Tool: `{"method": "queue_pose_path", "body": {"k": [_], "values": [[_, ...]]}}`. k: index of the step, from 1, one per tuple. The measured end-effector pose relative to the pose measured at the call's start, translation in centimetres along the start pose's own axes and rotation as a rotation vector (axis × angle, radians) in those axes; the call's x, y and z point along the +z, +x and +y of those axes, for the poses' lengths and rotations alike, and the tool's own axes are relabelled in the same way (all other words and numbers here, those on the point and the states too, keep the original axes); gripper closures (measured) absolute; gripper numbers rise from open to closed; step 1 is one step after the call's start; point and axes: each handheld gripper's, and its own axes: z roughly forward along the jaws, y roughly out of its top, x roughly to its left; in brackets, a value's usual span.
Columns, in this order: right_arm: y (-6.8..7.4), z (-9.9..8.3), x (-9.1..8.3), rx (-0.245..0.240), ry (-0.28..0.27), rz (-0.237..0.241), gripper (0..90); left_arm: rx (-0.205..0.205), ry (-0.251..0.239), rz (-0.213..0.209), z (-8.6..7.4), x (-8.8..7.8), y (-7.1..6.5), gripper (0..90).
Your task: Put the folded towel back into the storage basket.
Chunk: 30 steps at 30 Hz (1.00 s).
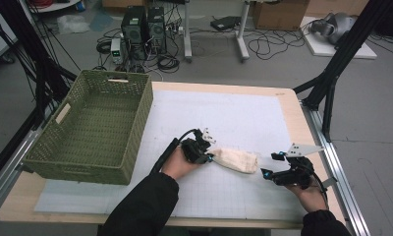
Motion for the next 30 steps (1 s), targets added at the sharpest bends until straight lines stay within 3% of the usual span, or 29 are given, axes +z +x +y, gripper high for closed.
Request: {"method": "queue_pose_path", "body": {"k": [3, 14, 28, 30], "values": [[0.0, -0.1, 0.0, -0.002, -0.009, -0.005, 19.4, -0.048, -0.004, -0.032, -0.1, -0.2, 0.4, 79.0], [0.0, -0.2, -0.1, 0.026, -0.020, -0.003, 16.0, -0.111, -0.028, -0.055, -0.1, -1.7, 1.0, 79.3], [-0.1, -0.2, 0.0, 0.036, -0.019, 0.005, 13.0, -0.264, -0.140, -0.085, -0.8, -3.5, 2.4, 79.5], [-0.1, -0.2, 0.0, 0.038, -0.018, 0.007, 12.8, -0.302, -0.164, -0.111, -0.9, -3.7, 2.7, 79.5]]}}
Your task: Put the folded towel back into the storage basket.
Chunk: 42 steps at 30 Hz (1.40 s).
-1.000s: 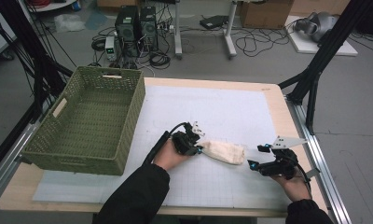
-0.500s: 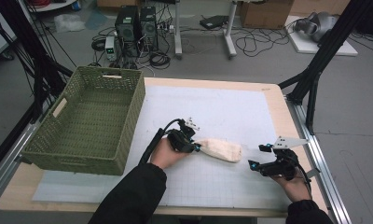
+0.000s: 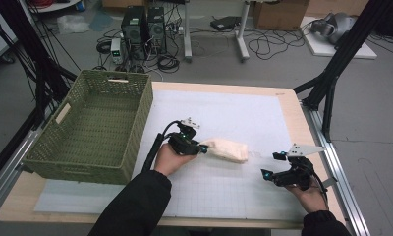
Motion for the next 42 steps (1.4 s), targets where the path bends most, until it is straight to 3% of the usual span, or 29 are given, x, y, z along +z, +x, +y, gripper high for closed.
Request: {"method": "queue_pose_path", "body": {"k": [12, 16, 21, 25, 35, 42], "values": [[-0.1, 0.0, 0.0, -0.005, -0.003, -0.001, 12.1, -0.054, -0.041, -0.004, 0.1, -1.0, 0.7, 79.5], [0.0, -0.1, -0.1, -0.004, -0.002, -0.006, 11.9, -0.090, -0.067, -0.019, 0.2, -1.3, 1.0, 79.5], [0.0, -0.1, 0.0, -0.009, -0.004, -0.007, 11.8, -0.151, -0.127, -0.076, 0.4, -1.6, 1.0, 79.5], [0.0, -0.1, 0.0, -0.009, -0.004, -0.007, 11.8, -0.163, -0.130, -0.070, 0.4, -1.8, 1.2, 79.5], [0.0, 0.0, 0.0, -0.013, -0.002, -0.005, 11.8, -0.238, -0.208, -0.092, 0.7, -3.0, 1.5, 79.5], [0.0, 0.0, 0.0, -0.016, -0.001, -0.004, 11.8, -0.273, -0.205, -0.100, 1.4, -4.5, 1.5, 79.5]]}}
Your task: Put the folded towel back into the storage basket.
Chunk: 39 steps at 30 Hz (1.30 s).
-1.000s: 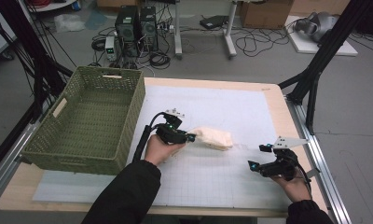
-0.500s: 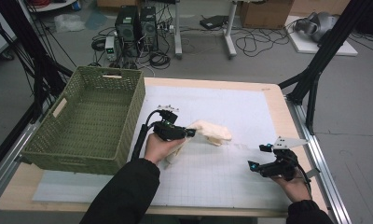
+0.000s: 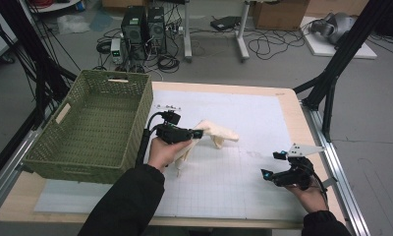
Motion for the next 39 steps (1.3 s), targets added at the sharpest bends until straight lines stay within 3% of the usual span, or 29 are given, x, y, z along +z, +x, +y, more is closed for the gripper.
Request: {"method": "queue_pose_path", "body": {"k": [8, 9, 11, 25, 39], "values": [[0.0, 0.0, 0.1, -0.005, 0.002, 0.004, 11.8, -0.023, 0.050, 0.004, 1.9, -1.6, -0.5, 79.5], [0.0, 0.0, 0.1, -0.004, 0.003, 0.004, 11.8, -0.037, 0.047, -0.011, 2.1, -1.9, -0.4, 79.5], [0.0, 0.1, 0.1, -0.003, 0.002, 0.005, 11.8, -0.035, 0.047, 0.008, 2.4, -2.4, -0.3, 79.5], [0.0, 0.1, 0.2, -0.015, 0.003, 0.008, 11.8, -0.114, -0.028, -0.068, 4.7, -5.9, 0.4, 79.5], [0.1, 0.2, 0.4, -0.021, 0.007, 0.011, 11.8, -0.189, -0.094, -0.049, 5.4, -9.7, 2.3, 79.5]]}}
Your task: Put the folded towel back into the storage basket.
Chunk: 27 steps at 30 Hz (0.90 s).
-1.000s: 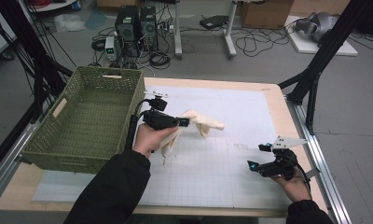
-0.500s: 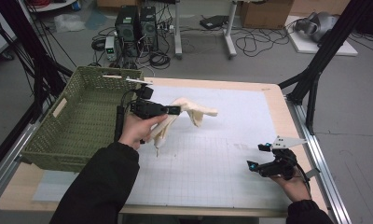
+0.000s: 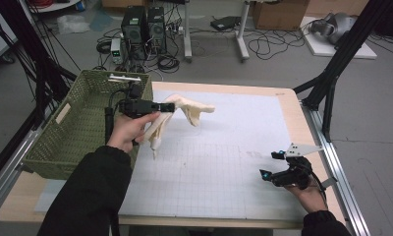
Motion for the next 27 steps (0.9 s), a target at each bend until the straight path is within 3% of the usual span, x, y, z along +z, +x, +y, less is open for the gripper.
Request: {"method": "queue_pose_path", "body": {"k": [9, 27], "values": [[0.0, 0.0, 0.1, -0.001, 0.004, 0.001, 11.8, -0.023, -0.030, 0.022, 0.4, -1.8, 0.9, 79.5], [-0.1, -0.2, 0.3, 0.000, 0.011, 0.004, 11.8, -0.053, -0.082, 0.010, 1.0, -4.7, 2.3, 79.6]]}}
